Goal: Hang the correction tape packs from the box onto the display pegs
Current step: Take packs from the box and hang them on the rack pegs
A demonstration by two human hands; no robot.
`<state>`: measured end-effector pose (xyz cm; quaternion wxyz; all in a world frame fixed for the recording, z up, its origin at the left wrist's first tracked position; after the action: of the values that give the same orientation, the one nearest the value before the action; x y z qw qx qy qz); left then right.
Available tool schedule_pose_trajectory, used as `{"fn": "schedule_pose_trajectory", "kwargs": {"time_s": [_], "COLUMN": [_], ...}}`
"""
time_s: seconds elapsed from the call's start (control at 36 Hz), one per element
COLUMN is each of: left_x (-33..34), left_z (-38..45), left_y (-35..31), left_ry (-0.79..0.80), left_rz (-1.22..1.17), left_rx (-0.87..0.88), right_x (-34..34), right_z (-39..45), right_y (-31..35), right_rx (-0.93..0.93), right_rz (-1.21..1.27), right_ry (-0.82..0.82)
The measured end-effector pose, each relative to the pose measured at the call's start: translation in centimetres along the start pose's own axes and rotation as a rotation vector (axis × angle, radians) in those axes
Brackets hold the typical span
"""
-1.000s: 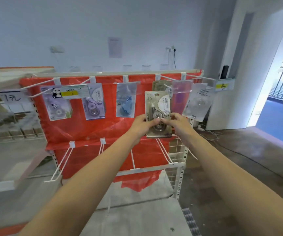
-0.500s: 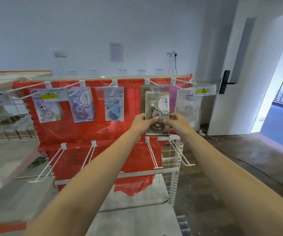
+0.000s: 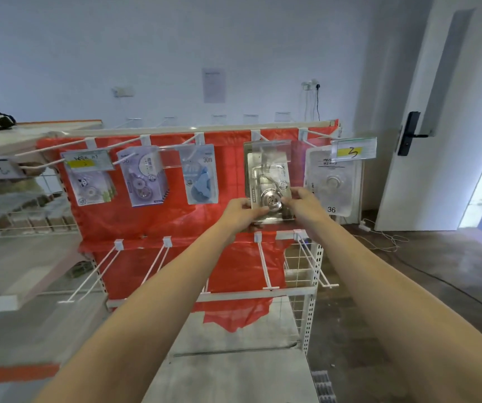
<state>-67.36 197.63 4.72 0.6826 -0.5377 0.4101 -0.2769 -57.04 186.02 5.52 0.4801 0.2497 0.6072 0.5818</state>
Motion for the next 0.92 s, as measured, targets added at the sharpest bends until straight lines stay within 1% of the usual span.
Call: {"fn": "schedule_pose_trajectory", "kwargs": {"time_s": [0.08,0.22,0.33,0.5,0.64,0.83,0.92], "left_x": [0.0,-1.0,-1.9,-2.8,-2.6,-1.5,-1.6], "left_z": [0.7,1.8,2.7,3.4,3.4,2.9,2.8], "left_y": [0.9,2.1,3.0,3.2,3.6,4.3,5.0], "left_ry": [0.032,0.008,-0.014,-0.050,-0.036,0.060,0.105], "left_rz": [0.071,0.221,0.341,0.646,0.869,1.272,1.365], "left_rx": [-0.020,0.006,0.023,0.100,0.132,0.253,0.264], "right_x": [0.4,1.1,2.0,2.6,3.2,3.9,4.6], "right_z": [1.1,3.2,4.6,7.4,10.0,12.8,13.5], "right_y": [0.1,-0.1,-0.8,-0.7,-1.2,-0.9,-1.1], "right_rx": [-0.014,0.006,0.041,0.036,0.072,0.144,0.152], "right_rz": [-0.014,-0.085,-0.090,-0.153,-0.154,-0.174,-0.198], "right_ry": [-0.005,-0.018,-0.003,-0.037,-0.068,-0.137,-0.107]}}
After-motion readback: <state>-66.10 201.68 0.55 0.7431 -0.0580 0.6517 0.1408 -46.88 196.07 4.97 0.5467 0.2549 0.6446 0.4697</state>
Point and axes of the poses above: each hand's wrist, its own z-axis towards the middle knuckle, its own x-axis out of the palm, y = z × x, the point moved 9 cm from there along z, towards the middle knuckle, and after that the axes turned 2 degrees about x, right-handed, at the moved point
